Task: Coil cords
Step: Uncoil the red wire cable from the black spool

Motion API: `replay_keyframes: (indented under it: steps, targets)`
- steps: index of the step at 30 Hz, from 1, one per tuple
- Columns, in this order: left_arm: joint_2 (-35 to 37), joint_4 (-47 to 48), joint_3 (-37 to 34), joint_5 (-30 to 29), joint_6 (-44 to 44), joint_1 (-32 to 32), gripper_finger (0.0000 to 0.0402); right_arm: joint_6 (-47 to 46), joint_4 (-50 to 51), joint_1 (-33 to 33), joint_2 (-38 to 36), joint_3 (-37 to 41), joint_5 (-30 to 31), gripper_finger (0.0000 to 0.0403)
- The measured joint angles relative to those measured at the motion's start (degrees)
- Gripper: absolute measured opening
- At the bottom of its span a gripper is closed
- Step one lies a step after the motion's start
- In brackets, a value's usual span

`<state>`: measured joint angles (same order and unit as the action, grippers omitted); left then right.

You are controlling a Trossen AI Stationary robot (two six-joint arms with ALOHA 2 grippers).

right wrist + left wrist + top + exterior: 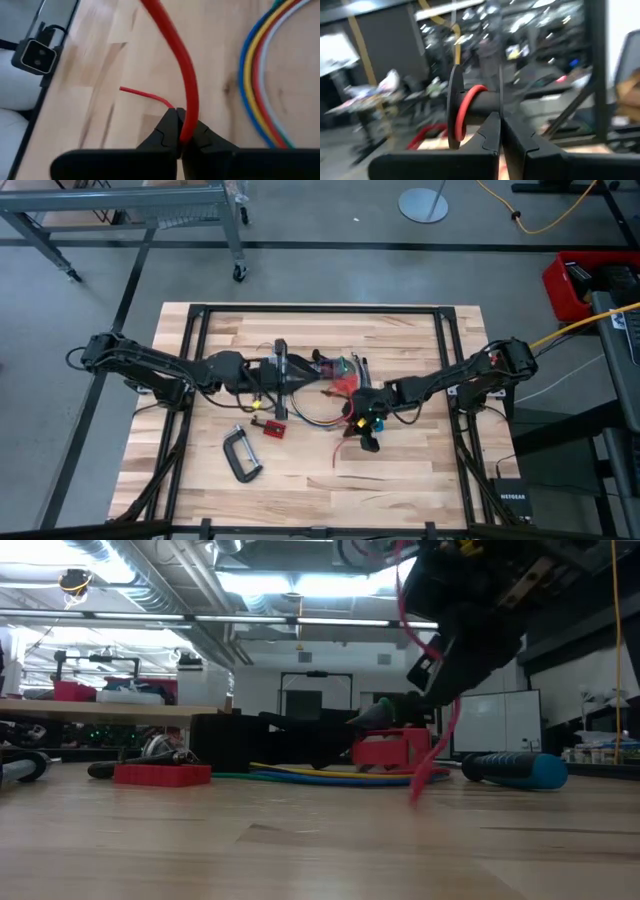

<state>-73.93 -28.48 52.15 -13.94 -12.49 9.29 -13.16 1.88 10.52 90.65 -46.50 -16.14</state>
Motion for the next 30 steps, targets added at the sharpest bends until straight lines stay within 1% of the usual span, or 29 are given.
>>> replay_keyframes:
  steps: [3, 7, 13, 17, 21, 23, 27, 30]
  targets:
    - [2.71, 6.71, 0.01, -2.04, 1.30, 0.04, 0.0000, -0.65, 1.48, 0.92, -0.12, 0.00, 2.41, 0.0001]
    - [6.85, 17.42, 0.01, -4.24, 6.23, 0.10, 0.0000, -1.67, 2.57, 0.68, -0.48, 0.00, 4.13, 0.0001]
    - [13.09, 33.97, 0.01, -4.34, 16.58, 0.10, 0.0000, -1.64, 3.21, 0.70, -0.47, 0.02, 5.17, 0.0001]
    - [15.94, 42.85, 0.01, -3.95, 23.04, 0.08, 0.0000, -1.63, 3.04, 0.70, -0.48, 0.02, 6.31, 0.0001]
    - [17.51, 49.69, 0.01, 0.54, 28.99, 0.04, 0.0000, -1.62, 3.84, -0.10, -0.60, -0.41, 9.76, 0.0001]
    - [17.52, 51.99, 0.01, 3.76, 32.51, 0.10, 0.0000, -1.32, 4.96, -1.03, -0.79, -1.57, 11.95, 0.0001]
    - [16.13, 53.32, 0.01, 11.69, 37.99, 0.10, 0.0000, 2.20, 5.78, -3.40, -2.16, -4.79, 16.60, 0.0001]
    - [14.18, 52.99, 0.01, 17.64, 41.03, 0.13, 0.0000, 5.91, 5.77, -5.49, -3.41, -7.78, 18.45, 0.0001]
